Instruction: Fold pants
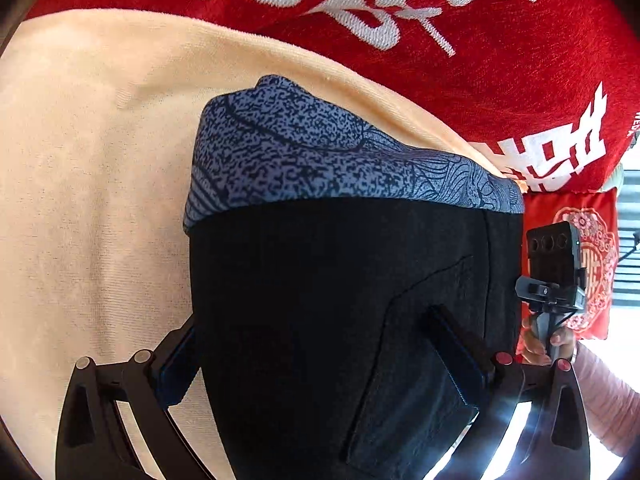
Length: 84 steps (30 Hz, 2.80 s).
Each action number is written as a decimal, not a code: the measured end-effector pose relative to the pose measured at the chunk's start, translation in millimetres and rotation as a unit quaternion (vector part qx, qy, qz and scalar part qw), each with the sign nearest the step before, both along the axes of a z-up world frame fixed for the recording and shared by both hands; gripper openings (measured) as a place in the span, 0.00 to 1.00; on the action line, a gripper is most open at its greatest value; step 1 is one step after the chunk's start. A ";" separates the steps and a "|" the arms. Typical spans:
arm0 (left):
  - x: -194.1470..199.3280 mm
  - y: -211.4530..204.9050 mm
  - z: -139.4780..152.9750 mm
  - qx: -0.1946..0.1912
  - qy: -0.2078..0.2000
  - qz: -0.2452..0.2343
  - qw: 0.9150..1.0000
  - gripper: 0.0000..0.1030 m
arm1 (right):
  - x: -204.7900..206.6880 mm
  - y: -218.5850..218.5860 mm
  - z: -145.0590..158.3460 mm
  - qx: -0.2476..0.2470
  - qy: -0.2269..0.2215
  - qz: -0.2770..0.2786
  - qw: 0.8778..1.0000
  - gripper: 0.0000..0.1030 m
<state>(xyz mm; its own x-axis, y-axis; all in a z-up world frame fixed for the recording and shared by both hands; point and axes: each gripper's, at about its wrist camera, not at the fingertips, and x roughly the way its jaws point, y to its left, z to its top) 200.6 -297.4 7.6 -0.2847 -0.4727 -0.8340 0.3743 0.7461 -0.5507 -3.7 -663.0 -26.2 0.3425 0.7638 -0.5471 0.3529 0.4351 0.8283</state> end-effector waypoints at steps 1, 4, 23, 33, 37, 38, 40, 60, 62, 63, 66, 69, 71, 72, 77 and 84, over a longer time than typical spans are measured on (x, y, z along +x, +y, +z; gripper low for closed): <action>-1.2 1.0 1.7 0.002 -0.009 0.004 1.000 0.96 | 2.0 0.9 1.8 -0.009 0.010 -0.001 1.000 0.79; -9.7 -1.7 17.3 -0.007 -0.034 0.014 0.999 0.74 | -0.7 4.1 9.6 -0.038 0.018 0.004 0.999 0.58; -82.2 62.0 101.4 0.017 -0.069 -0.007 0.997 0.57 | -92.9 68.9 69.5 0.037 -0.008 -0.057 0.998 0.42; -98.9 102.2 41.8 0.056 -0.106 0.010 0.993 0.92 | -124.8 102.3 37.8 -0.014 0.027 -0.094 0.995 0.52; -99.7 107.1 48.9 0.080 -0.136 0.007 0.987 0.97 | -128.2 104.5 43.6 -0.065 0.058 -0.094 0.992 0.71; -99.9 109.0 53.1 0.089 -0.143 0.008 0.986 0.97 | -129.7 105.5 45.8 -0.085 0.072 -0.094 0.989 0.74; -100.9 110.3 62.1 0.107 -0.156 0.008 0.982 0.97 | -133.6 106.8 52.0 -0.113 0.082 -0.094 0.986 0.75; -197.4 111.1 145.5 0.197 -0.229 -0.054 0.952 0.98 | -189.0 183.2 173.9 -0.328 0.101 -0.104 0.933 0.87; -202.6 112.8 154.3 0.204 -0.230 -0.051 0.950 0.98 | -188.0 193.4 184.2 -0.346 0.100 -0.104 0.927 1.00; -204.7 113.1 157.9 0.206 -0.232 -0.051 0.949 0.98 | -188.4 195.6 187.8 -0.351 0.100 -0.102 0.925 1.00; -207.5 113.2 171.8 0.217 -0.240 -0.049 0.945 0.98 | -184.3 209.0 201.0 -0.367 0.108 -0.085 0.920 1.00; -208.9 114.8 182.9 0.222 -0.241 -0.050 0.944 0.98 | -183.6 218.7 213.0 -0.376 0.113 -0.075 0.917 1.00; -209.5 114.4 187.9 0.233 -0.247 -0.056 0.939 0.98 | -183.2 224.7 220.1 -0.377 0.116 -0.068 0.917 1.00; -209.6 114.3 190.4 0.235 -0.249 -0.057 0.938 0.98 | -182.4 227.7 223.4 -0.376 0.118 -0.064 0.917 1.00; -212.7 116.9 201.8 0.239 -0.248 -0.057 0.937 0.98 | -177.9 238.5 232.5 -0.379 0.129 -0.041 0.916 1.00; -215.5 120.3 209.0 0.241 -0.235 -0.043 0.941 0.98 | -175.4 236.4 240.9 -0.380 0.137 -0.042 0.914 1.00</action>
<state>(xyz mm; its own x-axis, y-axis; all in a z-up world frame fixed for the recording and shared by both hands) -14.9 -177.1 216.6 0.1491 -0.0001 -0.9888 0.5616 0.8231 0.0846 -179.1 -426.6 214.7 0.1539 0.1042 -0.9826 0.5604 0.8098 0.1736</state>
